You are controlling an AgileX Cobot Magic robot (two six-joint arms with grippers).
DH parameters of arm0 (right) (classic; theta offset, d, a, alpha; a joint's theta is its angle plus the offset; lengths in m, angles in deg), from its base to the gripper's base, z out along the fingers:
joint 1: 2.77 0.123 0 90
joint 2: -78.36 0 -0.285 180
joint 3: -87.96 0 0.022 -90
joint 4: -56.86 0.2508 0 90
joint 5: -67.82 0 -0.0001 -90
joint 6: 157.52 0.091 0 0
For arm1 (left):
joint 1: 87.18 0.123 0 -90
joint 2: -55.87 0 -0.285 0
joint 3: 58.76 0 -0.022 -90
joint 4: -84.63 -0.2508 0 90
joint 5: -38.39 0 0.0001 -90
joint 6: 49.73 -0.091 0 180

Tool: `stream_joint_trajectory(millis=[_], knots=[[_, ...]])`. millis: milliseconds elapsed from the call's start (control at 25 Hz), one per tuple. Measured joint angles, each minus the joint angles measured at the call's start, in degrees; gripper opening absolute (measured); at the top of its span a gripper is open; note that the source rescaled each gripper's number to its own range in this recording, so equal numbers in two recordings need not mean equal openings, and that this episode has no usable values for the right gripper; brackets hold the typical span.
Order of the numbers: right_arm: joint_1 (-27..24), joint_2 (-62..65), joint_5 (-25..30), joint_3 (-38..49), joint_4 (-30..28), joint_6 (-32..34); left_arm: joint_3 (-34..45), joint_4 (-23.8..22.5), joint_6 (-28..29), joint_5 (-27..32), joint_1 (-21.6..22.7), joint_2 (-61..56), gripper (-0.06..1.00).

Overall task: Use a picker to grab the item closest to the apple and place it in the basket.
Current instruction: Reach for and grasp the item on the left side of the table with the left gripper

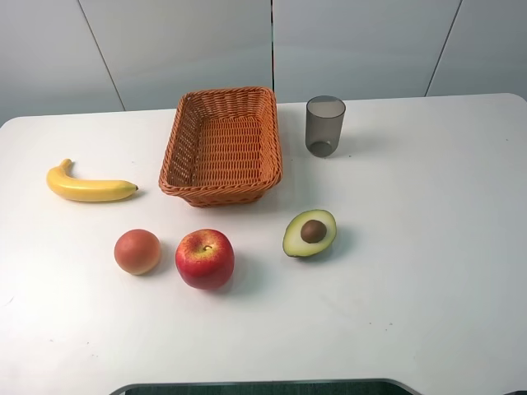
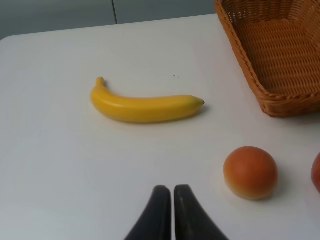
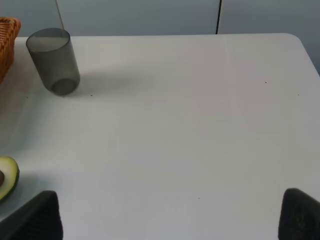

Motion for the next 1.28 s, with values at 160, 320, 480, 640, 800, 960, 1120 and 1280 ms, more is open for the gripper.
stream_joint_trajectory(millis=[160,320,480,640,800,960,1120,1280], knots=[[0.00,0.00,0.00,0.00,0.00,0.00,0.00,0.00,0.00,0.00,0.00,0.00,0.00],[0.00,0.00,0.00,0.00,0.00,0.00,0.00,0.00,0.00,0.00,0.00,0.00,0.00],[0.00,0.00,0.00,0.00,0.00,0.00,0.00,0.00,0.00,0.00,-1.24,0.00,0.00],[0.00,0.00,0.00,0.00,0.00,0.00,0.00,0.22,0.00,0.00,-2.58,0.00,0.00],[0.00,0.00,0.00,0.00,0.00,0.00,0.00,0.44,0.00,0.00,-2.58,0.00,0.00],[0.00,0.00,0.00,0.00,0.00,0.00,0.00,0.78,0.00,0.00,-2.58,0.00,0.00],[0.00,0.00,0.00,0.00,0.00,0.00,0.00,1.21,0.00,0.00,-2.58,0.00,0.15],[0.00,0.00,0.00,0.00,0.00,0.00,0.00,1.21,0.11,0.00,-2.58,0.00,0.83]])
